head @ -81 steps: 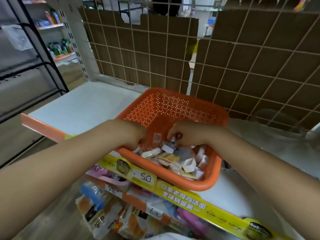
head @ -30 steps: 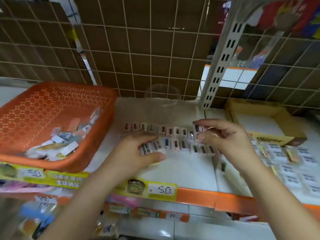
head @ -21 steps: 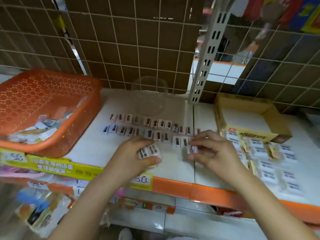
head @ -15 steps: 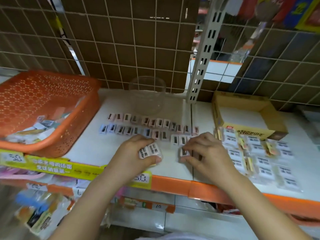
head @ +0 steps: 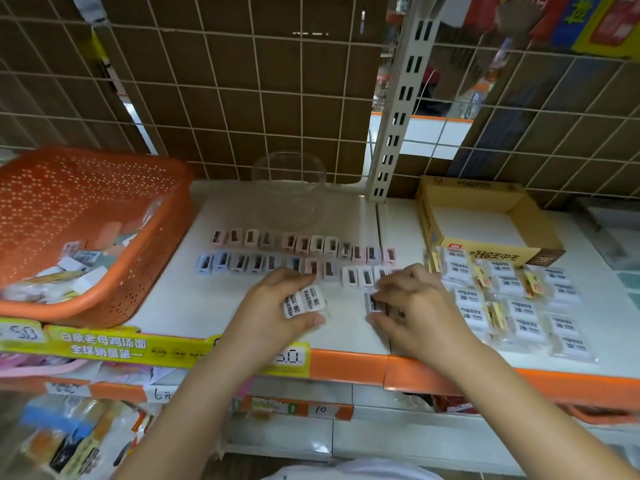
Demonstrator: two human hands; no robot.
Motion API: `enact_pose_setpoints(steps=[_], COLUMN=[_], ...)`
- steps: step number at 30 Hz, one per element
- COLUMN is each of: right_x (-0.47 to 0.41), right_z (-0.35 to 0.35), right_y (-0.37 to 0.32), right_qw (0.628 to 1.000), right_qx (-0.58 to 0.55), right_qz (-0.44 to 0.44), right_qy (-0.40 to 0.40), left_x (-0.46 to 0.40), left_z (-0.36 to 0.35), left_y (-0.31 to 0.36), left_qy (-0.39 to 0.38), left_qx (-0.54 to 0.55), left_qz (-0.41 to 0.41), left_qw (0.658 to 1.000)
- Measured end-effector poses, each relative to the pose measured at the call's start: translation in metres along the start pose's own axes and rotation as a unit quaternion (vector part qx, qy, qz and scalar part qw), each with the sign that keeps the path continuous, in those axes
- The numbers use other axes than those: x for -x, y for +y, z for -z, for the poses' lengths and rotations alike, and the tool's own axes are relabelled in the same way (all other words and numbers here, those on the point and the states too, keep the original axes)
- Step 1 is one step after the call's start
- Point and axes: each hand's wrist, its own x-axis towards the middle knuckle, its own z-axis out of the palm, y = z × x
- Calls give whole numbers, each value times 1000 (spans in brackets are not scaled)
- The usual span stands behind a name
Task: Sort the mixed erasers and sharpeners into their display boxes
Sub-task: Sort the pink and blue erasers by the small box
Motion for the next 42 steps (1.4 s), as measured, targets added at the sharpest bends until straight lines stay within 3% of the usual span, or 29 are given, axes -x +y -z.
enact_pose_setpoints(steps=[4, 8, 11, 13, 16, 23, 30, 37, 42], right_x=[-5, -14, -16, -15, -10, 22, 82, 124, 128], right_z=[13, 24, 29, 34, 42, 68, 94, 97, 83], right_y=[-13, -34, -41, -40, -34, 1, 78, 135, 147], right_qw=[981, 891, 814, 779, 760, 771, 736, 764, 835], right_qx=[-188, -424, -545, -591, -609, -585, -558, -479, -359], right_qz=[-45, -158, -189, -198, -220, -252, -362, -419, -405], right_qy=[31, -47, -71, -67, -46, 18, 122, 103, 98], left_x=[1, 1, 1, 1, 0, -8, -13, -20, -21], left_z=[1, -1, -4, -6, -10, -30, -90, -134, -143], left_y=[12, 29, 35, 37, 39, 52, 75, 95, 100], left_qy=[4, 3, 14, 37, 71, 74, 47, 24, 47], left_qx=[38, 68, 86, 91, 49, -23, -21, -49, -67], left_qz=[-26, -81, -110, -120, -144, -172, -196, -183, -171], left_qw=[999, 994, 990, 988, 986, 982, 979, 982, 982])
